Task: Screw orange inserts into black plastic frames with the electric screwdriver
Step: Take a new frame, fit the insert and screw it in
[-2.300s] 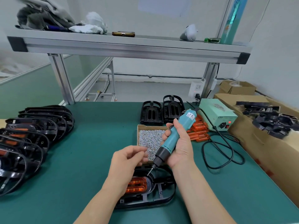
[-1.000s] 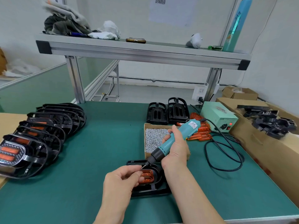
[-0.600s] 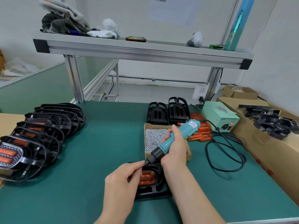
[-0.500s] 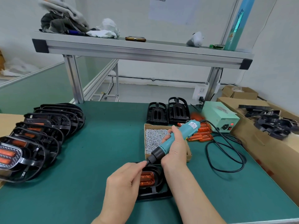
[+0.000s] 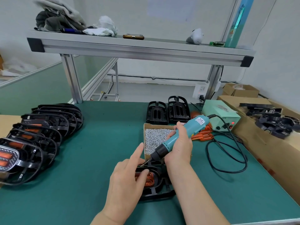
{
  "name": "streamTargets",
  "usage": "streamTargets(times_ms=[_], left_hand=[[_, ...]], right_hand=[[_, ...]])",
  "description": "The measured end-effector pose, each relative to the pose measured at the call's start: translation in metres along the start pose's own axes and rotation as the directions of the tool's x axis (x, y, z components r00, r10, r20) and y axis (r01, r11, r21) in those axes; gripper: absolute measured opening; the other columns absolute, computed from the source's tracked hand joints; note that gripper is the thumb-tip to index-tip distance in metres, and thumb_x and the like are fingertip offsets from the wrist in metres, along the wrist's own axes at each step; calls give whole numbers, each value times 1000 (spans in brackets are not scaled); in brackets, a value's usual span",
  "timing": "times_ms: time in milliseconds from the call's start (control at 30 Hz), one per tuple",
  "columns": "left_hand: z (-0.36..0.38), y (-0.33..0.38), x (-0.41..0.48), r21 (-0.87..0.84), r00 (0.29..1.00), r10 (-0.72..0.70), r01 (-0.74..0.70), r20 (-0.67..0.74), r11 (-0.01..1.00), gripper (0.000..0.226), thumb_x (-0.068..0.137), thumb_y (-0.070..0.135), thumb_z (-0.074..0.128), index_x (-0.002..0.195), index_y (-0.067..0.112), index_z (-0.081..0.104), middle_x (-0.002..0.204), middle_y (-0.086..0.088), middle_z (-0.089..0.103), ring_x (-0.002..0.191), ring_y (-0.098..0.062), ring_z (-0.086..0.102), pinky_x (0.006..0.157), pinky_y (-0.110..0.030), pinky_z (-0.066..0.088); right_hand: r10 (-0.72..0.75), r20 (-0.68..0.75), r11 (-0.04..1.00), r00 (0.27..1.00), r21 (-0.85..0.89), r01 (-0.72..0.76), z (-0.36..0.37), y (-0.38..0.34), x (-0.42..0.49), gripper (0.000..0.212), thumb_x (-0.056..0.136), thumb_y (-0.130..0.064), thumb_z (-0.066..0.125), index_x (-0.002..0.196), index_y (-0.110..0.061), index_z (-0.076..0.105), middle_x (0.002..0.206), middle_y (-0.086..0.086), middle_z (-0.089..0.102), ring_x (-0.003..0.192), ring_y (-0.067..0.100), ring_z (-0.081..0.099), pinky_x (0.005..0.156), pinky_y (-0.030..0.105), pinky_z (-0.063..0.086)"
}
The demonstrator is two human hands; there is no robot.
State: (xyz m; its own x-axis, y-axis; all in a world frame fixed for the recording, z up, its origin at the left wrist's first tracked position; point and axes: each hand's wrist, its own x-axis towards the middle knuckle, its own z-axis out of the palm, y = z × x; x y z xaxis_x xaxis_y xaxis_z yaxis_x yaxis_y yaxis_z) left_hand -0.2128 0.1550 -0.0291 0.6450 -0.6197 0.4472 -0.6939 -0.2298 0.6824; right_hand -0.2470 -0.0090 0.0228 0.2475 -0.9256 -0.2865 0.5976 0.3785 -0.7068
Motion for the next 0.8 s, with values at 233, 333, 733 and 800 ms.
streamTargets(times_ms=[233,333,733,800], left_hand=[[6,-29,-4,17,998,43,-44,49,999,36,77,41,59,110,31,67,117,18,55,120,-10,45,104,-37,34],[11,-35,-4,17,994,40,-42,104,999,11,74,27,62,82,29,70,117,12,55,122,-15,45,101,-37,32],[15,-36,2,-6,985,-74,76,158,997,22,76,11,76,65,26,65,120,13,53,120,-10,40,103,-37,35],[14,-37,2,-10,983,-78,80,165,997,22,77,12,76,65,27,65,121,13,53,120,-10,40,102,-34,34]], right_hand=[[-195,50,974,980,-108,199,-5,-8,4,21,87,-27,75,94,-17,58,56,-7,55,50,6,53,50,21,47],[-261,87,951,961,-147,272,-7,-9,4,22,88,-25,74,88,-17,54,55,-4,54,50,8,50,49,21,45],[-316,266,906,911,-201,373,-12,-3,-13,24,77,-30,76,84,-18,56,56,-4,52,51,10,48,51,22,44],[-332,286,896,899,-203,396,-11,-1,-14,24,77,-29,75,85,-17,56,56,-4,52,50,10,48,51,22,44]])
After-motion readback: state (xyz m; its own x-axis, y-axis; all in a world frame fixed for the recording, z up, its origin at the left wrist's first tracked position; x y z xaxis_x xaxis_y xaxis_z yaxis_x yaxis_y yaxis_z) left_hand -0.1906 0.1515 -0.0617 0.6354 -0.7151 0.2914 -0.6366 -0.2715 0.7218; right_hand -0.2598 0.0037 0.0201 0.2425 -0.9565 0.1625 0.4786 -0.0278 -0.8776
